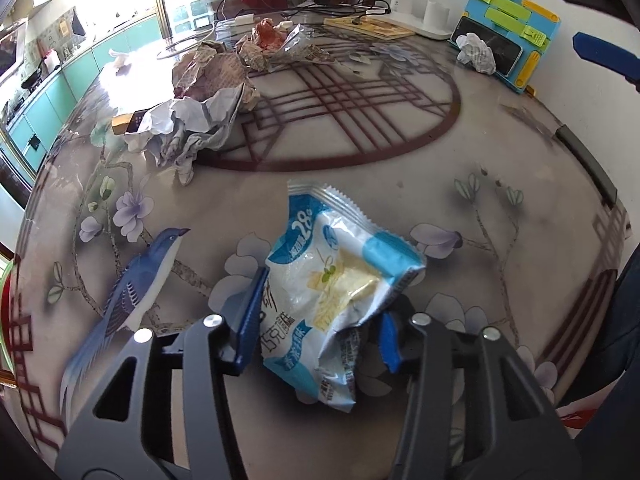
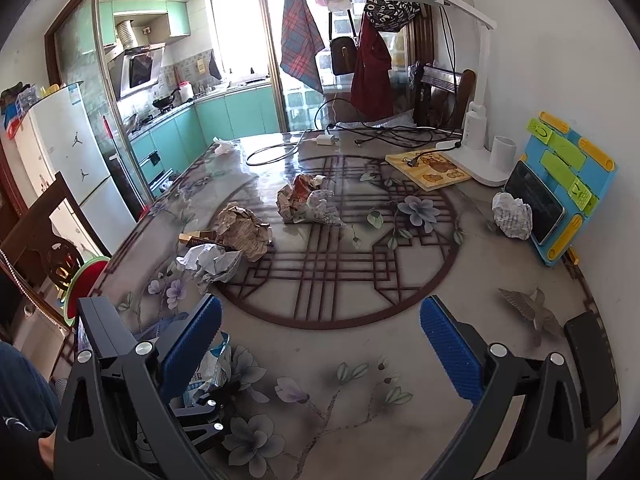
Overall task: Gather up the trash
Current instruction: 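Grasp the blue-and-white snack bag with the left tool, then grasp the clear crumpled plastic bag with the right tool while the left tool holds the snack bag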
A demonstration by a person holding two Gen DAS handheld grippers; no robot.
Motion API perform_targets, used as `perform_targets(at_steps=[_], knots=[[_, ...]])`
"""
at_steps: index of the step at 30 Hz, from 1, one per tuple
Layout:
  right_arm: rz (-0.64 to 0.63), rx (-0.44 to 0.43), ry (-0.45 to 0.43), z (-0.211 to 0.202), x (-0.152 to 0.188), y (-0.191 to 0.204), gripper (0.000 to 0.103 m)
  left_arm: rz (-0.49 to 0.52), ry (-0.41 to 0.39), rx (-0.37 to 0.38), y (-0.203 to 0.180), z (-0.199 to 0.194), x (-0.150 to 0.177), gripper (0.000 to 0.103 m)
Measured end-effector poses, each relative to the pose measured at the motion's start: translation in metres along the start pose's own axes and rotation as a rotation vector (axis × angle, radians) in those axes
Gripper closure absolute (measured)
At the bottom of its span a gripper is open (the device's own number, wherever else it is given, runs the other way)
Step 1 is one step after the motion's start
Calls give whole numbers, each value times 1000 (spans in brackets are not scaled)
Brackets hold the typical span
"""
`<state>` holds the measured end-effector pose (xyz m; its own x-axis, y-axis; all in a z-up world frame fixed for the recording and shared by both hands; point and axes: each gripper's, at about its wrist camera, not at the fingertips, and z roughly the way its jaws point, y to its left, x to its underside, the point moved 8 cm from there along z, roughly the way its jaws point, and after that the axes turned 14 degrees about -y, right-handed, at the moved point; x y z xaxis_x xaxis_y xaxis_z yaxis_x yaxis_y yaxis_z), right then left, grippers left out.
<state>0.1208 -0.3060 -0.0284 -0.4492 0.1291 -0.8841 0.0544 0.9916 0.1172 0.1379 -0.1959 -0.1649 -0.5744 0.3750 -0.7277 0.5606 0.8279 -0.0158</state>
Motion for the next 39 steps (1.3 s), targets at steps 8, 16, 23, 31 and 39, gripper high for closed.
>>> perform_targets(at_steps=[8, 16, 23, 31, 39], knots=[[-9, 2, 9, 2, 4, 3, 7, 10, -9, 25, -1, -11, -4, 89], [-26, 4, 18, 4, 8, 7, 6, -10, -34, 19, 16, -33, -13, 95], [-69, -3, 40, 15, 14, 20, 7, -70, -139, -39, 66, -76, -46, 95], [-188, -5, 20, 48, -3, 43, 7, -109, -234, -110, 128, -113, -79, 95], [-287, 31, 61, 118, -7, 41, 7, -208, -266, -145, 179, -121, -75, 95]])
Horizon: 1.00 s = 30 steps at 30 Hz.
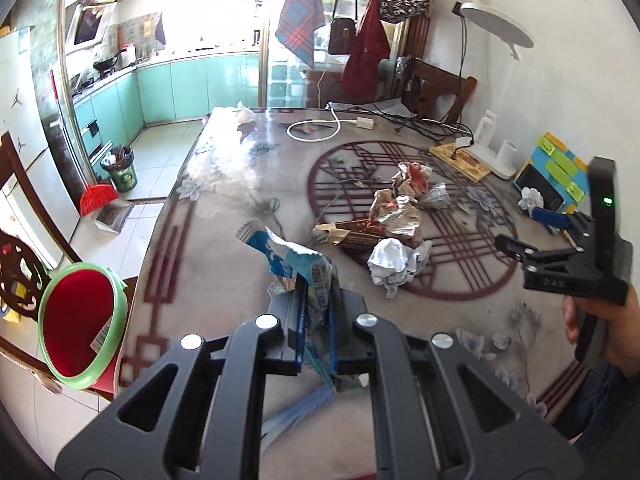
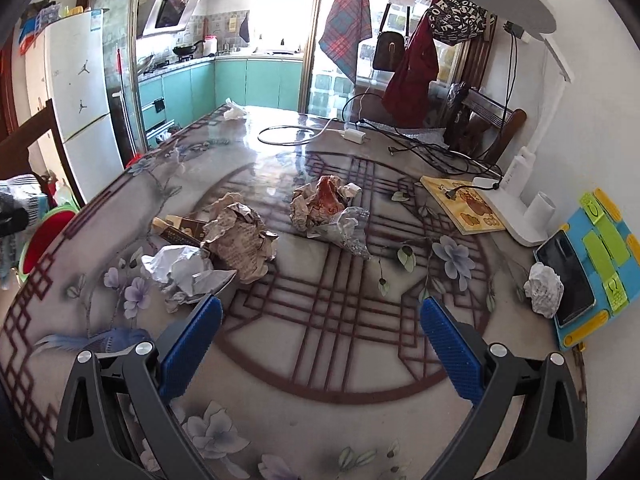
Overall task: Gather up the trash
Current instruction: 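Grasp the clear crumpled plastic bag with the right tool while the left tool holds the snack bag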
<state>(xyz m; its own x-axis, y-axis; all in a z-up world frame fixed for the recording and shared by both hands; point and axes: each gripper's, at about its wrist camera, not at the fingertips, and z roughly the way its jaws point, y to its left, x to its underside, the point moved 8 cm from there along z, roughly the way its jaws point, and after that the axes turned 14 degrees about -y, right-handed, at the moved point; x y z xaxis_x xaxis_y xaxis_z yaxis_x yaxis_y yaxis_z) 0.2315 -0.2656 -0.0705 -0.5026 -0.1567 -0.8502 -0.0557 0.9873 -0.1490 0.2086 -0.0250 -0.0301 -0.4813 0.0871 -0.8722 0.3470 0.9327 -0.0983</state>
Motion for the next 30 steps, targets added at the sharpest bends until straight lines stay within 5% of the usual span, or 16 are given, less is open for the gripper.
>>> perform_targets(at_steps=[9, 17, 23, 25, 30], knots=[[-109, 52, 60, 82, 1, -19, 8, -36, -16, 20, 12, 0, -3, 94], [-159, 33, 112, 130, 9, -17, 20, -44, -23, 28, 16, 4, -7, 94], [-170, 29, 155, 148, 12, -13, 41, -40, -29, 37, 14, 4, -9, 94], [-166, 34, 173, 150, 14, -13, 66, -32, -30, 34, 14, 4, -9, 94], [-150, 28, 155, 144, 13, -12, 84, -31, -31, 30, 14, 4, -9, 94]])
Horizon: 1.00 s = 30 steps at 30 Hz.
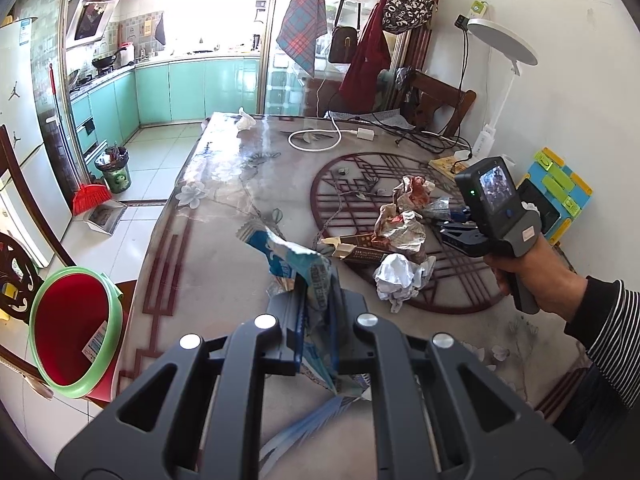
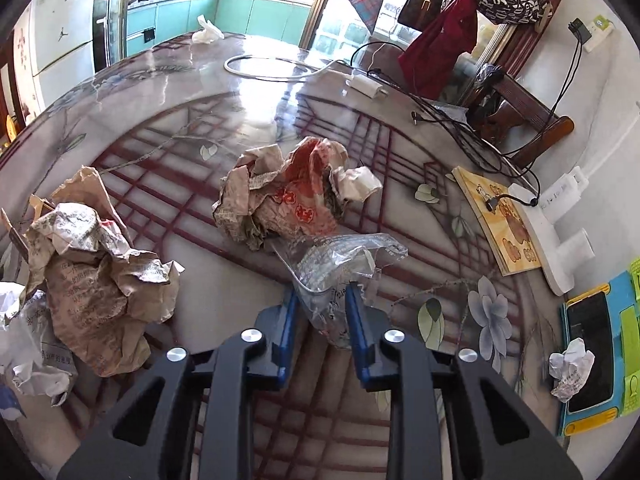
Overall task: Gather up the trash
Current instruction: 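Grasp the clear crumpled plastic bag with the right tool while the left tool holds the snack bag, then carry the snack bag and plastic bag toward the red bucket with both tools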
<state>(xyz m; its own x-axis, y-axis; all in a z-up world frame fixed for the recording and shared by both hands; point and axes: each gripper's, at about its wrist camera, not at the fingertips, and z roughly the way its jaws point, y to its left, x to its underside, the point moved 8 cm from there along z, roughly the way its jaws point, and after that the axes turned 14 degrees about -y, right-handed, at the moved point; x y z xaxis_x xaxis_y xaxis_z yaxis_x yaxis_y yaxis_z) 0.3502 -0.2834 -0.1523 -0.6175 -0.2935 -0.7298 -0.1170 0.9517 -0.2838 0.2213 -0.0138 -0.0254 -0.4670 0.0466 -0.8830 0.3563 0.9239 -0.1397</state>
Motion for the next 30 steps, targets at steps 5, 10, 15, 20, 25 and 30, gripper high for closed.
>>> perform_targets(at_steps=[5, 10, 15, 20, 25, 30], knots=[[15, -6, -34, -20, -4, -2, 93, 2, -2, -7, 1, 0, 0, 94], [46, -26, -75, -51, -8, -4, 93, 3, -1, -14, 4, 1, 0, 94], [58, -54, -126, -93, -12, 1, 93, -4, -8, -27, 6, -1, 0, 94], [85, -79, -176, -140, -18, 15, 94, -12, -18, -51, 12, -6, 0, 94], [132, -107, -230, -180, -25, 35, 94, -22, -32, -91, 24, -15, -2, 94], [168, -141, -280, -208, -38, 60, 94, -14, -54, -133, 38, -29, -6, 94]])
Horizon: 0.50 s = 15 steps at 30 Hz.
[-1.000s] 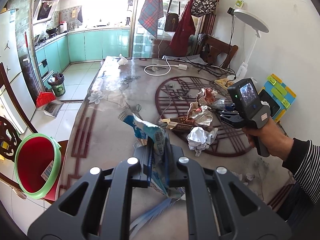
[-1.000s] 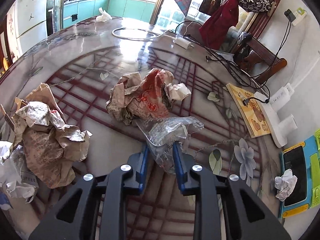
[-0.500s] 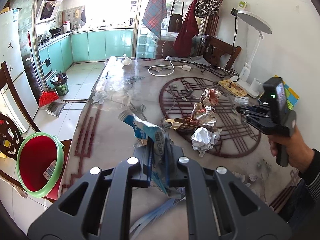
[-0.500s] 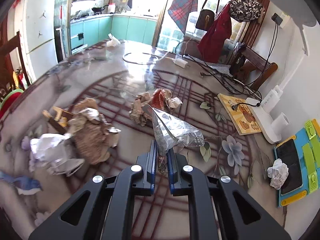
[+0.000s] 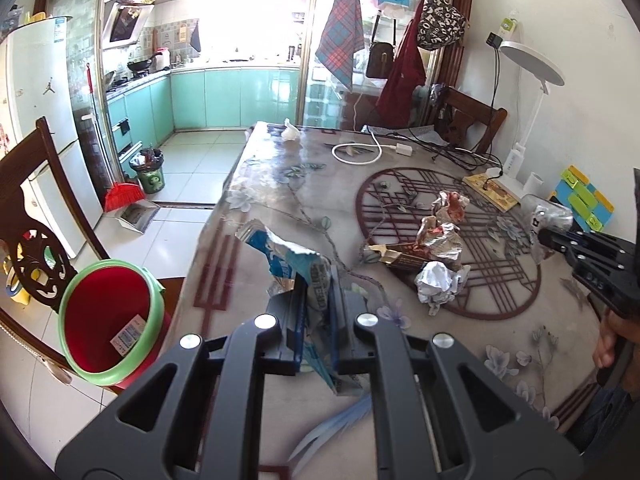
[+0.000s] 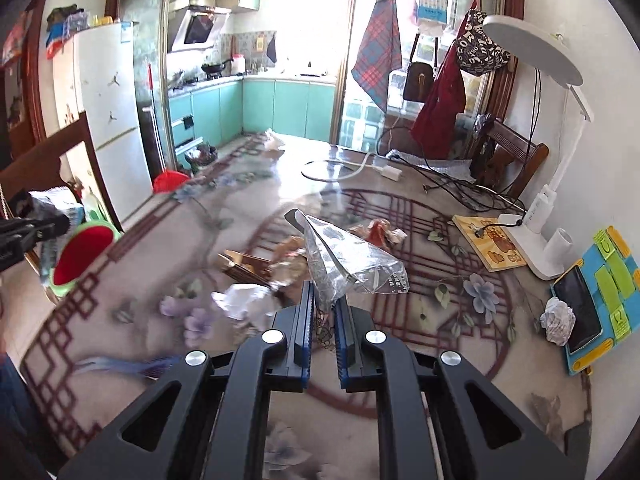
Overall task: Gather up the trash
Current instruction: 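Carry the snack bag and plastic bag toward the red bucket with both tools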
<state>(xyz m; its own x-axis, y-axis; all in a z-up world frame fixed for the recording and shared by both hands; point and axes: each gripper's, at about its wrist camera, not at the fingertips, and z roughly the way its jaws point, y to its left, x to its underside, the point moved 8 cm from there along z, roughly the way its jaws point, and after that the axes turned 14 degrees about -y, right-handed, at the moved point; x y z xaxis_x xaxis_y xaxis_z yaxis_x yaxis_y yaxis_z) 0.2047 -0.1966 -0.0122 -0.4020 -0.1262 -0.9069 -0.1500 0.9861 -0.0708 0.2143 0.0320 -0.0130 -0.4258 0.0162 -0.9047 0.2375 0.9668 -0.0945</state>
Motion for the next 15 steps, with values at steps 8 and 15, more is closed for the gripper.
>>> perform_targets(at_steps=[8, 15], knots=[[2, -86, -63, -8, -24, 62, 94, -38, -17, -76, 43, -9, -12, 94], [-21, -179, -80, 5, -44, 122, 94, -52, -20, -189, 108, -13, -21, 94]])
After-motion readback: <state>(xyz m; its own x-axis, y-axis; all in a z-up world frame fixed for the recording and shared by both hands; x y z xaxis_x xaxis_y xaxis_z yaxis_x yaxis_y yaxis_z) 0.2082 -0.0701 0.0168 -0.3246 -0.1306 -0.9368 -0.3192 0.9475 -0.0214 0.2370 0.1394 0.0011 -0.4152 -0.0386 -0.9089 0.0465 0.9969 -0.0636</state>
